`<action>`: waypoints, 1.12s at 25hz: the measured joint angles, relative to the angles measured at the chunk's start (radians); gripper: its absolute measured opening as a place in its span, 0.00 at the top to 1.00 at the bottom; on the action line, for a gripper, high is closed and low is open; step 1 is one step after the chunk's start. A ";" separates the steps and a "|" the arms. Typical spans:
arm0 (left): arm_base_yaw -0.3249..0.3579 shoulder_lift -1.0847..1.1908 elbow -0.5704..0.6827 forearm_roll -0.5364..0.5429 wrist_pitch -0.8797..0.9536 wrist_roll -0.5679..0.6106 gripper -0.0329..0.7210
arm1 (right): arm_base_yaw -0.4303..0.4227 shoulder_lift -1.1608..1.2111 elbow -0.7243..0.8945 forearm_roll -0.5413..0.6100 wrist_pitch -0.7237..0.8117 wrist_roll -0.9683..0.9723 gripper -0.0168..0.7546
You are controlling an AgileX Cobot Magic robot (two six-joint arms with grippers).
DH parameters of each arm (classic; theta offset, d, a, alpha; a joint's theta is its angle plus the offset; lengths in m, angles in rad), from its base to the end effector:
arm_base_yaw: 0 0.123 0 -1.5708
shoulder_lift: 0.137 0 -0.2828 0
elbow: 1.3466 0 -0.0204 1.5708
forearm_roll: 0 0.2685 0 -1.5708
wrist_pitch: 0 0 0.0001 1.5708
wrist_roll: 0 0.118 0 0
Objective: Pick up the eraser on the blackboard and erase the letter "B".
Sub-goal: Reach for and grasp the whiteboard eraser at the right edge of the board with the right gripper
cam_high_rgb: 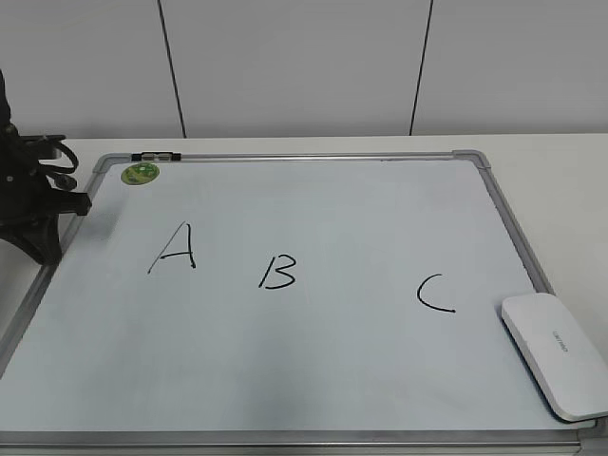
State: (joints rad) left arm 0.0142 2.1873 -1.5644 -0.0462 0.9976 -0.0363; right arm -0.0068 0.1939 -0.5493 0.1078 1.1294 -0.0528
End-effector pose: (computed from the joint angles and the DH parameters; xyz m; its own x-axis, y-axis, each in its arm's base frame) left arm 0.4392 0.0017 0.0919 -0.9965 -0.0754 -0.0355 -0.0740 0.9964 -0.0410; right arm 0.0574 0.0111 0.2740 -0.6318 -0.0023 -0.7751 -0.0728 0.9958 0.0564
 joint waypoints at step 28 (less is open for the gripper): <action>0.000 0.000 0.000 -0.010 0.000 0.002 0.92 | 0.093 0.738 -0.081 0.023 -0.143 -0.136 0.24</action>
State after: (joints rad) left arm 0.0142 2.1873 -1.5644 -0.0563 0.9976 -0.0341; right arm 0.0864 0.9321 -0.6304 0.1312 0.9862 -0.1886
